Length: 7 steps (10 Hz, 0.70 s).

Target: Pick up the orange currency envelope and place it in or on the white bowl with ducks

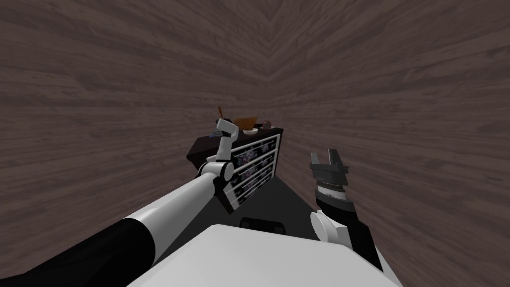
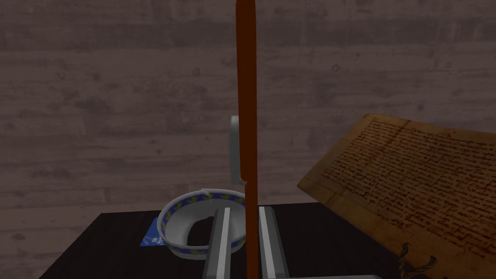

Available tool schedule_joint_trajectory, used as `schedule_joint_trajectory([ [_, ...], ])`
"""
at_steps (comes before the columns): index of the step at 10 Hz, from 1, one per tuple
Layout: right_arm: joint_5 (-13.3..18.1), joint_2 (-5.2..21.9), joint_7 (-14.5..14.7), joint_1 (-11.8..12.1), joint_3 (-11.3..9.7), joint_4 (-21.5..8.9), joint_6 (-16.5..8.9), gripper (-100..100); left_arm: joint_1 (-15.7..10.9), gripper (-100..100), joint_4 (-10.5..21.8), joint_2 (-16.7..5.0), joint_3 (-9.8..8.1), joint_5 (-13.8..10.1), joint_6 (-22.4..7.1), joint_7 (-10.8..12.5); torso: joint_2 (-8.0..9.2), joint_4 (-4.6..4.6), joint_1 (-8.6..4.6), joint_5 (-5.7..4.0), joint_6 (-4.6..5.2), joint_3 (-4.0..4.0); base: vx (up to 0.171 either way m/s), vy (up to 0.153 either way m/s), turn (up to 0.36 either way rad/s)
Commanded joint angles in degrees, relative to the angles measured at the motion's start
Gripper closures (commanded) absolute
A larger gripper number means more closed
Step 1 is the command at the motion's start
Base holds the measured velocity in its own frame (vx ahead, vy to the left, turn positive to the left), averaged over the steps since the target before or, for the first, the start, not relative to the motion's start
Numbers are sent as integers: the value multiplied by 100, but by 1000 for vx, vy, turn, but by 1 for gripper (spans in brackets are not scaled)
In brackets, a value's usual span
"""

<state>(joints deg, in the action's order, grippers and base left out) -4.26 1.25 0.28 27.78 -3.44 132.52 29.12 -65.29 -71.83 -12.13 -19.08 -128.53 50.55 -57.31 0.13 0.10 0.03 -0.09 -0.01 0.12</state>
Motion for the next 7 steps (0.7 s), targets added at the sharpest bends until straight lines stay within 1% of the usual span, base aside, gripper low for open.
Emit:
schedule_joint_trajectory([
  [1, 0, 0, 0, 0, 0, 0, 0, 0, -219, 100, -98, -51, 234, -162, 138, -182, 0, 0, 0, 0, 0, 0, 11, 32, 83],
  [2, 0, 0, 0, 0, 0, 0, 0, 0, -300, 100, -124, -81, 307, -225, 180, -248, 2, 3, -2, -3, 0, 2, 17, 32, 63],
  [3, 0, 0, 0, 0, 0, 0, 0, 0, -300, 100, -124, -81, 307, -225, 180, -248, 4, 2, -5, -3, 0, 3, 13, 17, 9],
  [4, 0, 0, 0, 0, 0, 0, 0, 0, -449, 100, -167, -149, 422, -341, 259, -379, 4, 0, -6, -1, -2, 2, 12, 15, 48],
  [5, 0, 0, 0, 0, 0, 0, 0, 0, -515, 100, -183, -188, 459, -396, 295, -446, 5, 4, -7, -4, -4, 5, 23, 21, 39],
  [6, 0, 0, 0, 0, 0, 0, 0, 0, -627, 100, -203, -278, 486, -496, 365, -585, 3, 3, -7, -5, -3, 3, 42, 24, -3],
  [7, 0, 0, 0, 0, 0, 0, 0, 0, -673, 100, -206, -327, 476, -541, 396, -655, -1, 4, -5, -5, -5, 2, 54, 27, -11],
])
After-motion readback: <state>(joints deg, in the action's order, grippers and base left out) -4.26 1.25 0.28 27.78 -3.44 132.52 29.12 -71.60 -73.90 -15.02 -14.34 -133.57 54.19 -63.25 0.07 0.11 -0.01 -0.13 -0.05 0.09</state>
